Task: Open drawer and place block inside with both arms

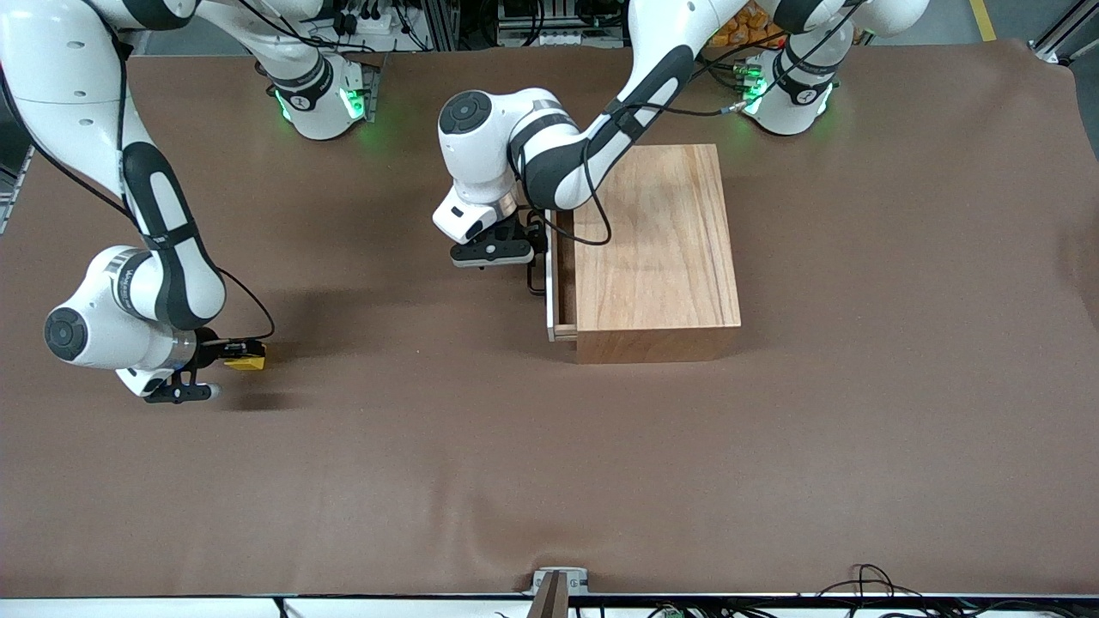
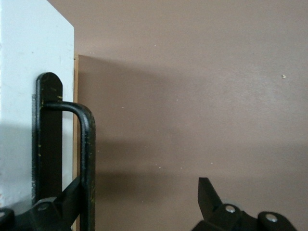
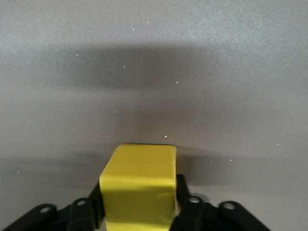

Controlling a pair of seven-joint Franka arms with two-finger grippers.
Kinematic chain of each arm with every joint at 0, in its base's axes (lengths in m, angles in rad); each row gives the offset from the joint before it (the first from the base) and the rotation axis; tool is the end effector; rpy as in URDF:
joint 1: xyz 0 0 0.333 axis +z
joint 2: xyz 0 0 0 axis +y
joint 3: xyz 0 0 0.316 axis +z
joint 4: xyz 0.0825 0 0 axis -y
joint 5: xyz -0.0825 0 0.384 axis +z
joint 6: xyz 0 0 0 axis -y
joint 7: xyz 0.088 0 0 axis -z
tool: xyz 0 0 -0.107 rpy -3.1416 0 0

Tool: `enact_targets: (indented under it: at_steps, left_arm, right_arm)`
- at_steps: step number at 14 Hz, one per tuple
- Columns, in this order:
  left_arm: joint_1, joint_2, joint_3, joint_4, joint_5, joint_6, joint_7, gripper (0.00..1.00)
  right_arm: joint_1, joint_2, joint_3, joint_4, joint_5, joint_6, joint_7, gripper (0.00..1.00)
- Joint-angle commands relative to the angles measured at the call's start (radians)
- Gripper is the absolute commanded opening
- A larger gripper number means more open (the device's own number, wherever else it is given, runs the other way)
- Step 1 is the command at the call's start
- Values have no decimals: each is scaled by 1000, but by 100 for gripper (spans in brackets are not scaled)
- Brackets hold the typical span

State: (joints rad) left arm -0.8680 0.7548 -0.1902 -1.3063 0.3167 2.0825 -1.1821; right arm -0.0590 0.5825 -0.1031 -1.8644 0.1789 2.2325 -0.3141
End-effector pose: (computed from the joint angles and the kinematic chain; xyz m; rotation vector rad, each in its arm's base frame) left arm 0.4082 -0.6245 0.3007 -3.0998 -0.0407 -0.2336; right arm 0.6090 -0.0919 0.1878 -3.0103 -0.0573 0.2805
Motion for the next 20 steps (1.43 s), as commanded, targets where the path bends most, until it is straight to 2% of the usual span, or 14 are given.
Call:
enact_targets:
  at_steps: [1,2,9,11,14,17,20]
  left_arm:
    - [-14,26,-5,28,1,47,-10,100]
    - [-20,26,-5,28,1,54,-10,100]
    - [-60,26,-2,32,2,71,-14,100]
    - [-60,24,-3,32,1,82,-17,100]
    - [-62,29,0,32,1,123,-19,100]
    - [-65,26,-2,32,2,140,-22,100]
    - [-63,23,-3,32,2,165,-19,100]
  right_arm:
    - [-16,-45,11,-16,17,-20,-10,18]
    - [-16,-68,11,-16,17,-43,-10,13]
    - [-40,-259,3,56,10,-273,-74,13]
    - [-97,-271,5,111,10,-393,-169,12]
    - [-179,-266,5,264,7,-621,-213,9]
    - [-193,-268,3,387,-4,-795,-217,9]
    - [-185,-276,6,419,-4,-882,-182,9]
